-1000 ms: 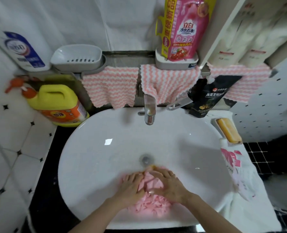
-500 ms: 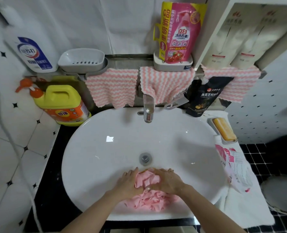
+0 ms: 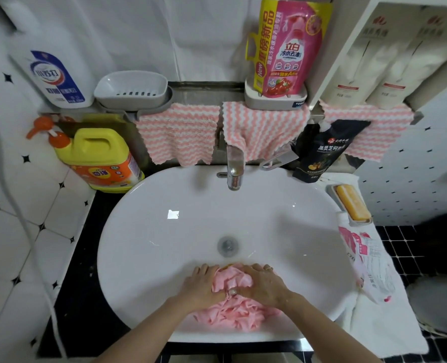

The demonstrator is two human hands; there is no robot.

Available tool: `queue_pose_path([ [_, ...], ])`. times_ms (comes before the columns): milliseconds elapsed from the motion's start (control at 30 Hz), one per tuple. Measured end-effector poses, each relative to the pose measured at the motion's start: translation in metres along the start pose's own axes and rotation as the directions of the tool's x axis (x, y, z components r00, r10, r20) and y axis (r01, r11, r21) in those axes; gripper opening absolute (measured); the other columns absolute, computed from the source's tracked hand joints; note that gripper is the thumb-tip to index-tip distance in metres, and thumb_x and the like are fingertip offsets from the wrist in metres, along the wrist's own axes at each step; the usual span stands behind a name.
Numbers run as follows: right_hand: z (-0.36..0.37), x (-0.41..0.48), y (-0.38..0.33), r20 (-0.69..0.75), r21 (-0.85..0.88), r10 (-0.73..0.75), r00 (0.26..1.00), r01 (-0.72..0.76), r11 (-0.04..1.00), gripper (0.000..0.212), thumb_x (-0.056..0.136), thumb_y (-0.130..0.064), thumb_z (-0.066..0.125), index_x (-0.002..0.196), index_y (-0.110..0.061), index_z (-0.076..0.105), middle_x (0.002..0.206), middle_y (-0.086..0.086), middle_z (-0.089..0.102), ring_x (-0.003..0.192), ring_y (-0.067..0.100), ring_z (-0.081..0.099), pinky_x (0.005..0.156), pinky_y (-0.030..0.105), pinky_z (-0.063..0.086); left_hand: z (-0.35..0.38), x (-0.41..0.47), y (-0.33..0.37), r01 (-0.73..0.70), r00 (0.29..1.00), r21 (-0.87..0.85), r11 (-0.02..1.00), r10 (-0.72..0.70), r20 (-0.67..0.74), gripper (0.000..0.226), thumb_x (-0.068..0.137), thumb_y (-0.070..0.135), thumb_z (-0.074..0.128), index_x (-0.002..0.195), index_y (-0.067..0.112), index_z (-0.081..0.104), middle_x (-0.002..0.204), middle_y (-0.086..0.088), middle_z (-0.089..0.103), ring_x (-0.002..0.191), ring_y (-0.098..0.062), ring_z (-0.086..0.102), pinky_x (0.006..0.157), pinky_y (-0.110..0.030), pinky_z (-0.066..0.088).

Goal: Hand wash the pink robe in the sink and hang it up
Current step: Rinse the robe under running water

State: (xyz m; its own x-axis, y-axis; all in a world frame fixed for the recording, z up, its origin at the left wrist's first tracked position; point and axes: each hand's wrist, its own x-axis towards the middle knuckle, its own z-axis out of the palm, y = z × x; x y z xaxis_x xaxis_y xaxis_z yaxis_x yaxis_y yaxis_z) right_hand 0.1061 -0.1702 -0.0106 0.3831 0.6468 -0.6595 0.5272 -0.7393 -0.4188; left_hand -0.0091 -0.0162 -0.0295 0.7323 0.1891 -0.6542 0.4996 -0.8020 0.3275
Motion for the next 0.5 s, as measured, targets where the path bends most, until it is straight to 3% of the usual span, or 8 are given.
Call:
queue_pose_path([
  [67, -0.0023, -0.0025, -0.0026, -0.005, -0.005, 0.001, 1.000, -0.001, 1.000, 0.105, 0.054, -0.092, 0.023, 0.145, -0.040, 0.028, 0.141, 0.003, 0.043, 0.127, 0.028, 0.038, 0.108, 0.033, 0.025, -0.0003, -0.0001, -0.0005, -0.003, 1.000, 0.000, 1.000, 0.003, 0.011, 0.096, 0.065, 0.070, 0.035, 0.146, 0.021, 0.021, 0.141, -0.003, 0.031, 0.131, -0.024, 0.028, 0.104, -0.040, 0.034],
  [233, 0.0007, 0.0018, 0.0008, 0.007, -0.016, -0.016, 1.000, 0.016, 1.000, 0.141, 0.025, -0.102, -0.007, 0.145, -0.039, 0.029, 0.139, 0.004, 0.044, 0.127, 0.028, 0.039, 0.109, 0.033, 0.024, -0.0003, 0.0011, 0.0000, -0.010, 1.000, 0.007, 1.000, 0.010, 0.012, 0.104, 0.054, 0.071, 0.024, 0.146, 0.021, 0.022, 0.141, -0.003, 0.032, 0.131, -0.024, 0.029, 0.103, -0.040, 0.035],
  [400, 0.0004, 0.0020, 0.0014, -0.006, -0.028, -0.024, 1.000, 0.024, 0.999, 0.144, 0.023, -0.102, -0.009, 0.146, -0.037, 0.028, 0.140, 0.005, 0.044, 0.127, 0.028, 0.039, 0.108, 0.033, 0.023, 0.0014, 0.0032, -0.0022, -0.007, 1.000, 0.015, 1.000, 0.007, -0.001, 0.110, 0.045, 0.072, 0.017, 0.144, 0.023, 0.025, 0.139, -0.002, 0.033, 0.130, -0.023, 0.030, 0.100, -0.038, 0.035],
  [500, 0.0014, 0.0021, 0.0018, -0.007, -0.026, -0.014, 1.000, 0.014, 1.000, 0.144, 0.023, -0.102, -0.010, 0.146, -0.038, 0.027, 0.142, 0.004, 0.043, 0.129, 0.028, 0.038, 0.109, 0.034, 0.023, 0.0012, 0.0030, -0.0021, 0.000, 1.000, 0.015, 1.000, 0.000, 0.009, 0.095, 0.061, 0.068, 0.032, 0.144, 0.022, 0.024, 0.139, -0.002, 0.033, 0.130, -0.024, 0.030, 0.101, -0.039, 0.035],
])
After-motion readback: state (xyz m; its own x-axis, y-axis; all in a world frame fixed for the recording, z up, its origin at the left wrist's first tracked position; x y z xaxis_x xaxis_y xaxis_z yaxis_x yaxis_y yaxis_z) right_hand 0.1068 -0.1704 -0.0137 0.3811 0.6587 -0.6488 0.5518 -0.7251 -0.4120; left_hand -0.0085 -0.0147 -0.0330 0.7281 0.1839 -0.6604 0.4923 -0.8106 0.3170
